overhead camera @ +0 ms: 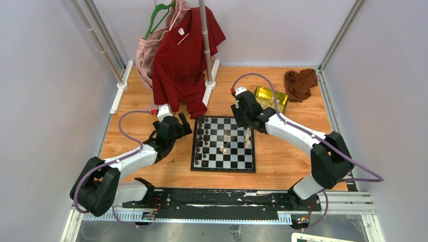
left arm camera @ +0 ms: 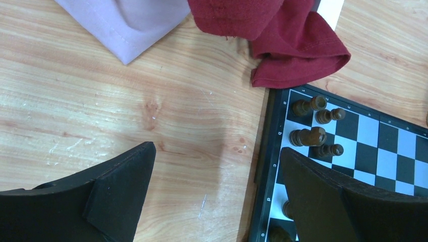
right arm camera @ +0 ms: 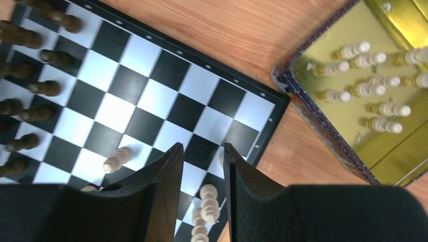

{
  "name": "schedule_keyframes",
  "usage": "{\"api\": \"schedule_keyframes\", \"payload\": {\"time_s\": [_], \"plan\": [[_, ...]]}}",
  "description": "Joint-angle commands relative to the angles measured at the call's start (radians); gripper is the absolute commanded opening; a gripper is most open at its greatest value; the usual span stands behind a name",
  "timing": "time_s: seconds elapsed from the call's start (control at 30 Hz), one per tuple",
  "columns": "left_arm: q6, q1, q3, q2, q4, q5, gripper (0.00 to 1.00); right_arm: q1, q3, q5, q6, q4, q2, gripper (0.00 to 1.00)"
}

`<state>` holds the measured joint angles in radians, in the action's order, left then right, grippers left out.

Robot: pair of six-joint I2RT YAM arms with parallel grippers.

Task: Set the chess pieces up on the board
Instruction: Place the chess piece on the chessboard, then pick up the chess piece from the chessboard.

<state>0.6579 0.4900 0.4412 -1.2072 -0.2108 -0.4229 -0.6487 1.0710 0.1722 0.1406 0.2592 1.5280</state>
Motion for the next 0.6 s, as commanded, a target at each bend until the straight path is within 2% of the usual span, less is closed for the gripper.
{"api": "schedule_keyframes", "payload": {"time_s": [0.0, 0.57], "plan": [[-0.005, -0.008, -0.015, 0.01, -0.031, -0.021, 1.0, -0.056, 0.063, -0.01, -0.044, 0.031, -0.003, 0.39], [-0.003, -0.008, -0.021, 0.024, -0.03, -0.025, 1.0, -0.188, 0.101, -0.063, -0.042, 0.066, 0.095, 0.39]]}}
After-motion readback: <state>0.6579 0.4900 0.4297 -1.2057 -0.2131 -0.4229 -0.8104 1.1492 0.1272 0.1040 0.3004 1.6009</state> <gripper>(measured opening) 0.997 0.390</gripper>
